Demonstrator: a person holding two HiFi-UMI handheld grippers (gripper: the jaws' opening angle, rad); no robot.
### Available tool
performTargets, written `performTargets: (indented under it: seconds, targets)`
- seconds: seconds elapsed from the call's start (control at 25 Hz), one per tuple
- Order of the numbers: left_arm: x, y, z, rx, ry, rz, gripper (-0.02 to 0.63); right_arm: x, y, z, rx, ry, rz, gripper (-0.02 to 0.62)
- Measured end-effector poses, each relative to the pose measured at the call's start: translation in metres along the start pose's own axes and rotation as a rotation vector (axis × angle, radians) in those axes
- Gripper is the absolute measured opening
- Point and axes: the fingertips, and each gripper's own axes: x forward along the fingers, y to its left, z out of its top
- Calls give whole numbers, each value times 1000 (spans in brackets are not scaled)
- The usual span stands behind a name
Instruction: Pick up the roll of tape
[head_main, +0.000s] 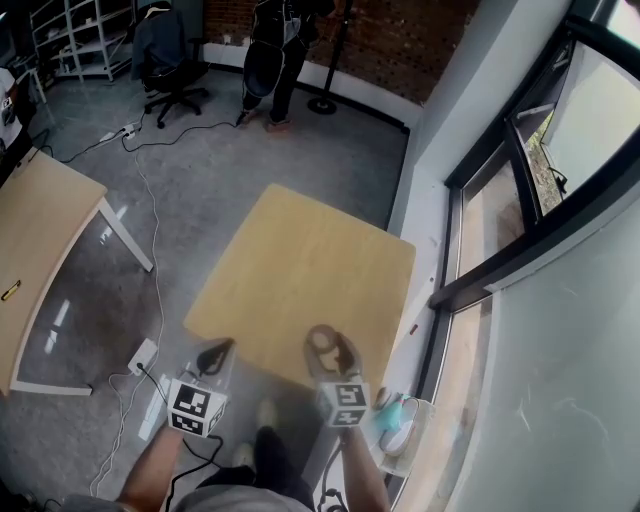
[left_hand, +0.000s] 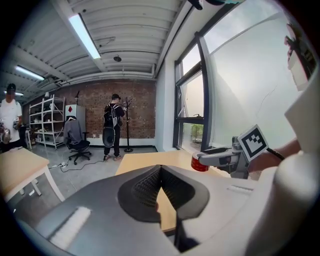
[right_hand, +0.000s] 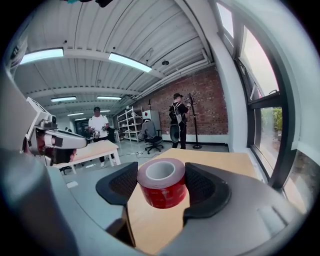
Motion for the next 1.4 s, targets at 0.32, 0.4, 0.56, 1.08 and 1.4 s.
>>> performTargets:
  seconds: [0.32, 0.4, 0.56, 1.08, 1.4]
  targets:
    - [-17, -19, 23, 29, -45, -22, 0, -47, 9, 31, 46, -78, -12, 308]
    - [-22, -23, 26, 34, -56, -26, 0, -59, 10, 37, 49, -98, -17, 308]
    - [-35, -31, 33, 38, -73, -31, 0, -83, 11, 42, 42, -128, -24, 307]
    - [-80, -47, 59, 59, -156, -42, 0, -151, 39, 73, 22, -222, -48, 305]
    - [-105, -58, 69, 63, -199, -63, 0, -191, 59, 89, 6, -274, -72, 304]
